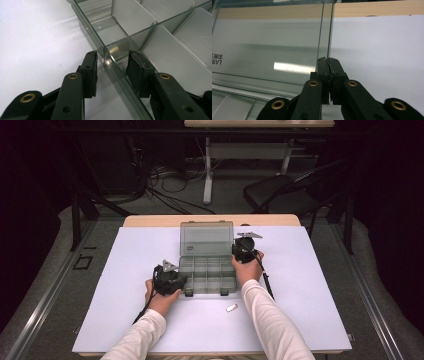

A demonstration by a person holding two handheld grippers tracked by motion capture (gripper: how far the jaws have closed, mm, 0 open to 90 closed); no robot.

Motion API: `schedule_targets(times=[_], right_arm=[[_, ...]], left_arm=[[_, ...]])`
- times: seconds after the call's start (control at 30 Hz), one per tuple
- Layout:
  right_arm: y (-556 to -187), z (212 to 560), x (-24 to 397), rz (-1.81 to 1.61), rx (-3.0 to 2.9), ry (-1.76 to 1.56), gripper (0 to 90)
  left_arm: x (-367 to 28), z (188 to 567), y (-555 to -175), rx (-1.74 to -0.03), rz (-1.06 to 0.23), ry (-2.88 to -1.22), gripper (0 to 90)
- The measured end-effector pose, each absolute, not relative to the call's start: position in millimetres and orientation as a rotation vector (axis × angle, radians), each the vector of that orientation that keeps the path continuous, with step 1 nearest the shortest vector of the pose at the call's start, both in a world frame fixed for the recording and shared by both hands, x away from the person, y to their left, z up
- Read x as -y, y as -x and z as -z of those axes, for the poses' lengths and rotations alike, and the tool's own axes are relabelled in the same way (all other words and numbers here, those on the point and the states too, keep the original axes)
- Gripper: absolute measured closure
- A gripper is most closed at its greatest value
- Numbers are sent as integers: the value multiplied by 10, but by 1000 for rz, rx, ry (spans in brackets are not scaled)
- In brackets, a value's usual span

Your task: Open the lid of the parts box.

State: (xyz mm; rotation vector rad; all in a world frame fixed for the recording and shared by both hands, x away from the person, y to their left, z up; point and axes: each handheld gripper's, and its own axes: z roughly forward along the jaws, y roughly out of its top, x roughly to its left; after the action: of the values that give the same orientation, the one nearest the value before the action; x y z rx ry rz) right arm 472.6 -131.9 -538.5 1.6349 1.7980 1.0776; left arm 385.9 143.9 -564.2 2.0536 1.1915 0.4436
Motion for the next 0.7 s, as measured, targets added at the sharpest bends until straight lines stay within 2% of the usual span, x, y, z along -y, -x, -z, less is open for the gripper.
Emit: schedule_targets(times=[0.6, 0.7], right_arm=[[-4750, 5483, 1304, -1046, -1812, -1661, 884], [-4749, 5487, 1312, -1057, -1815, -1669, 859]], left_arm=[[-1444, 5638, -3858, -1191, -434, -2058, 603], [-1441, 5638, -3857, -1193, -437, -2057, 603]])
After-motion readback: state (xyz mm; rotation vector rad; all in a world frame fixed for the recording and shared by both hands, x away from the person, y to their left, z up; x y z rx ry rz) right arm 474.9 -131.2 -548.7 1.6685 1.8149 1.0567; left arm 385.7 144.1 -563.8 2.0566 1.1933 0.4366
